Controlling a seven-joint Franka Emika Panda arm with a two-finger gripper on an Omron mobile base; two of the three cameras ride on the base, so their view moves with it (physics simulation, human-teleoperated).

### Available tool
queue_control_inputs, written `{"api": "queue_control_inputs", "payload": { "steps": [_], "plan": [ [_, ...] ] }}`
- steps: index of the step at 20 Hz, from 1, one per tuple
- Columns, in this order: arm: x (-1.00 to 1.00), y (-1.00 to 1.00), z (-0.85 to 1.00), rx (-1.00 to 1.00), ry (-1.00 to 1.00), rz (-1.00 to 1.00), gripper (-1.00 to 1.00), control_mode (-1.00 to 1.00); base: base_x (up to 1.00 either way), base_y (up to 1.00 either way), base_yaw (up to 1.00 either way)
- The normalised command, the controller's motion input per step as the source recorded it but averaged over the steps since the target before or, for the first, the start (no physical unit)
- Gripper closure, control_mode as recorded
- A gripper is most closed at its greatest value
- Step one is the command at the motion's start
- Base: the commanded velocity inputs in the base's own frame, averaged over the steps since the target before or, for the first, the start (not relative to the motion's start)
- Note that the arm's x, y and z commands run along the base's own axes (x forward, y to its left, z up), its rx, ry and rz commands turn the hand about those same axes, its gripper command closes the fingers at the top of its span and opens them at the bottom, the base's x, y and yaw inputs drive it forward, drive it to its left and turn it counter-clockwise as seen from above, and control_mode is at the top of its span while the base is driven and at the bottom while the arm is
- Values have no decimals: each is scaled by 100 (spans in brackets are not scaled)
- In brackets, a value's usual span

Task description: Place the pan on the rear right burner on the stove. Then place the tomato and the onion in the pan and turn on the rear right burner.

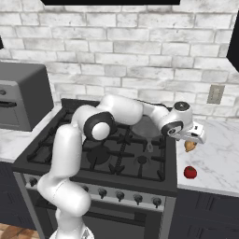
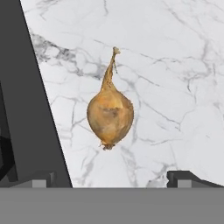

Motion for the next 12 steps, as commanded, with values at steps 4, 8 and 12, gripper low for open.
{"api": "queue_control_inputs", "payload": {
  "steps": [4, 8, 12],
  "plan": [
    [15, -4, -8, 2, 0, 3, -100, -100, 0, 0, 0],
    [13, -5, -12, 2, 0, 2, -100, -100, 0, 0, 0],
    [10, -12, -14, 0, 0, 0, -100, -100, 0, 0, 0]
  ]
}}
